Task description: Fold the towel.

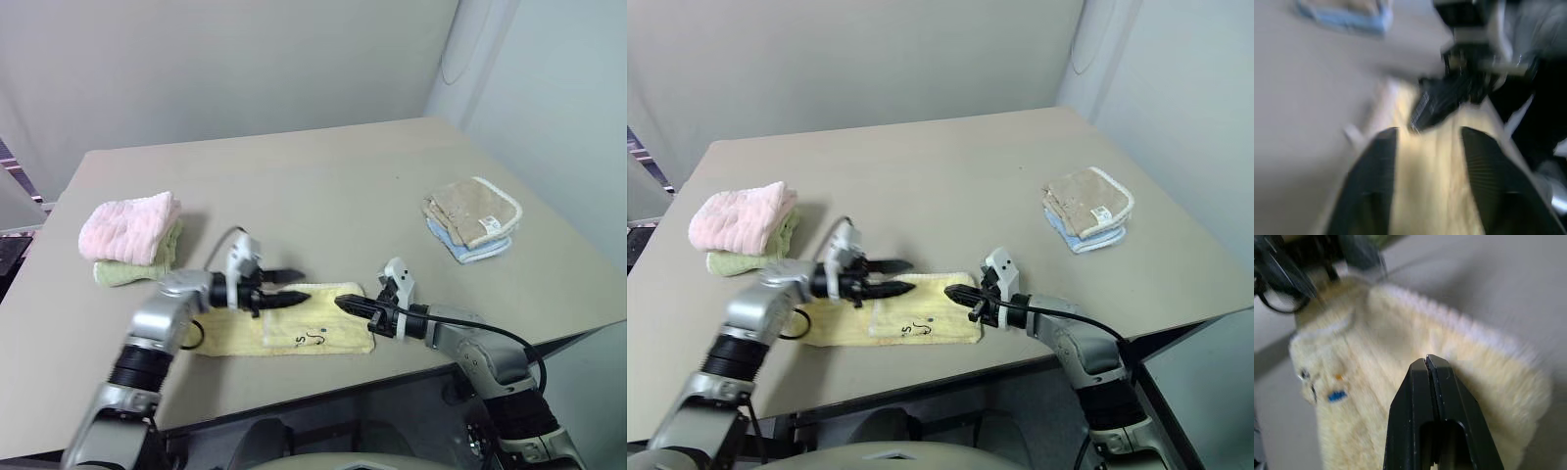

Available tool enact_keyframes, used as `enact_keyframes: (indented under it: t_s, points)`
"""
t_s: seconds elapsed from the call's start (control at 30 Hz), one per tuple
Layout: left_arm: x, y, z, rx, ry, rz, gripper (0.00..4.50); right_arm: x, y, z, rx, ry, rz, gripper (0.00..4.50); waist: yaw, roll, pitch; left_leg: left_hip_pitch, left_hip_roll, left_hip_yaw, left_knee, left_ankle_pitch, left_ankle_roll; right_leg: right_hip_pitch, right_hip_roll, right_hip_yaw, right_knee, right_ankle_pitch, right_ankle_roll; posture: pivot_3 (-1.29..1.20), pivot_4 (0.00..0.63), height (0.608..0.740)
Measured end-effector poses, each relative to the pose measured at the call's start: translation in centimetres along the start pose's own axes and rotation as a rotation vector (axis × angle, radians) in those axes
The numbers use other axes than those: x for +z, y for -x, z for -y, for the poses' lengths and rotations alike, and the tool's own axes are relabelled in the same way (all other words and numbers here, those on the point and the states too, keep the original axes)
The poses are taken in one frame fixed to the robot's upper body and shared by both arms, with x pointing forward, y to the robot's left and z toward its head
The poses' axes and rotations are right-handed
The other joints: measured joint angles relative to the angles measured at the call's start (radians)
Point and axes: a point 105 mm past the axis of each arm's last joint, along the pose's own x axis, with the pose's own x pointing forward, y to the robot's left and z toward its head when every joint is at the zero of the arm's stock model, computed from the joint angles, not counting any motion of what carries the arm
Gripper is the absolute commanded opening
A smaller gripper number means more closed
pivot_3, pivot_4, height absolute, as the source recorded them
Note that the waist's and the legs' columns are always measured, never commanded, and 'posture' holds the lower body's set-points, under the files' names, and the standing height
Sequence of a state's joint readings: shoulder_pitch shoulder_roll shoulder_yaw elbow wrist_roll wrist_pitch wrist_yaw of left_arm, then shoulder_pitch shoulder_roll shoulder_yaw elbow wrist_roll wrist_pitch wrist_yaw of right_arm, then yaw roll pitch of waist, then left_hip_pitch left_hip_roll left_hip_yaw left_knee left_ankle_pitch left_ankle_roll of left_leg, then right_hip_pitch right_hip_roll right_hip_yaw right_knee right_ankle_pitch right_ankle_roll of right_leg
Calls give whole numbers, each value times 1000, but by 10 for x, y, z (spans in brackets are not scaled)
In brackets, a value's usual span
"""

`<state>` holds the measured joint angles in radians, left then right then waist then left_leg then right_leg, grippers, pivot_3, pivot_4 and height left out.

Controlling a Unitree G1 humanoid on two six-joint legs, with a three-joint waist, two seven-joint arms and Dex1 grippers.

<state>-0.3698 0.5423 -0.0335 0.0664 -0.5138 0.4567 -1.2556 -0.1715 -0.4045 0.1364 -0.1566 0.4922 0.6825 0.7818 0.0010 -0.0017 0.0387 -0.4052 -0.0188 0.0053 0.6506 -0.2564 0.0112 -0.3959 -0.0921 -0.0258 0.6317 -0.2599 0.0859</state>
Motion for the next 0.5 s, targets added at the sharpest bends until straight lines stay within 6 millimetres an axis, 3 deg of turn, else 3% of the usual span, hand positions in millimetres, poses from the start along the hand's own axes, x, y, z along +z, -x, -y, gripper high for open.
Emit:
enact_keyframes:
  t_s: [0.07, 0.1, 0.3, 0.5]
  points:
    - [12, 23, -4, 57, -19, -23, 4326, 3, -1, -2, 9, 3, 1, 0, 0, 0, 0, 0, 0, 0, -1, 0, 0, 0, 2, -1, 0, 0, 0, 0, 0, 740]
    - [12, 36, -5, 90, -15, -50, 4465, 4, -3, -2, 12, 6, 3, 0, 0, 1, 0, 0, 0, 0, -1, 0, 0, 0, 2, -1, 0, -1, -1, 0, 0, 740]
    - [8, 104, -7, 284, 150, -150, 4465, 17, -14, -6, 28, 4, 8, 0, -13, 0, 2, 1, 0, -1, 0, 0, 0, -2, 2, -1, -1, -2, -4, 0, 0, 740]
    - [-17, 140, 6, 404, 464, -261, 4465, 12, -24, -9, 50, -45, -10, 0, -14, 1, 2, 1, -1, -1, -1, -1, -1, -3, -2, 0, -1, -2, -4, 0, 0, 740]
